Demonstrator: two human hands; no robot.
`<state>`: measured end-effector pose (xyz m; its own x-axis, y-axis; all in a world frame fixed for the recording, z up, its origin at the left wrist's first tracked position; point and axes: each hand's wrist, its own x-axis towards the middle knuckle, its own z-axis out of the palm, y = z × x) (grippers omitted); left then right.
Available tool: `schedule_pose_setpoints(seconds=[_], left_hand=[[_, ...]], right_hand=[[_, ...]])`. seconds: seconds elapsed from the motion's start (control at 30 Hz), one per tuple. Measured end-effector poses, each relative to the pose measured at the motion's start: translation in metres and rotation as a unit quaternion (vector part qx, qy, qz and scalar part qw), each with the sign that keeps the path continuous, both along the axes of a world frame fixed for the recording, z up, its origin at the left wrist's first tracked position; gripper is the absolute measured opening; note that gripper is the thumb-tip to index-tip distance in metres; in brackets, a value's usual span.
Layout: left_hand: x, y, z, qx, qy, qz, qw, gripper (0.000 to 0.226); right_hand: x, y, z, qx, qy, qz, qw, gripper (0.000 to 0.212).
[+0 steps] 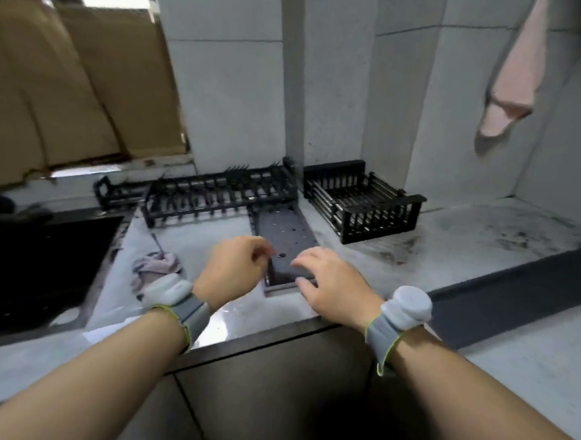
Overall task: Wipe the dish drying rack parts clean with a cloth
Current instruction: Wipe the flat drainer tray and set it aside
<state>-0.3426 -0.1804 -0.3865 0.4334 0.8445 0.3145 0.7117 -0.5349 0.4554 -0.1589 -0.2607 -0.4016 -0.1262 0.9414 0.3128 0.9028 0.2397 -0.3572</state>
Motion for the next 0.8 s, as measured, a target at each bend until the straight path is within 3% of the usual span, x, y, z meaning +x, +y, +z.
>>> schedule_pose_setpoints(seconds=[0.1, 0.3, 0.43, 0.6, 0.7, 0.8], left_hand=[[-0.097, -0.001, -0.002, 0.017, 0.004, 0.124, 0.992, 0.026], [-0.212, -0.007, -0.018, -0.023, 0.011, 0.252, 0.967, 0.038], [-0.24, 0.001, -0.031, -0.036, 0.038, 0.257, 0.965, 0.04], [-0.234, 0.023, -0.043, -0.007, 0.093, 0.184, 0.979, 0.034], [-0.227, 0.03, -0.05, 0.002, 0.111, 0.152, 0.982, 0.034], [-0.231, 0.039, -0.049, -0.008, 0.123, 0.154, 0.98, 0.037]], right_hand=[[-0.082, 0.037, 0.003, -0.009, 0.008, 0.085, 0.996, 0.043], [-0.215, 0.1, 0.004, -0.074, 0.025, 0.129, 0.989, 0.049], [-0.27, 0.136, -0.024, -0.074, -0.06, 0.096, 0.991, 0.035], [-0.257, 0.162, -0.046, -0.095, -0.057, 0.069, 0.991, 0.037], [-0.23, 0.166, -0.033, -0.145, 0.045, 0.075, 0.986, 0.027], [-0.196, 0.17, -0.011, -0.144, 0.244, 0.05, 0.958, 0.031]])
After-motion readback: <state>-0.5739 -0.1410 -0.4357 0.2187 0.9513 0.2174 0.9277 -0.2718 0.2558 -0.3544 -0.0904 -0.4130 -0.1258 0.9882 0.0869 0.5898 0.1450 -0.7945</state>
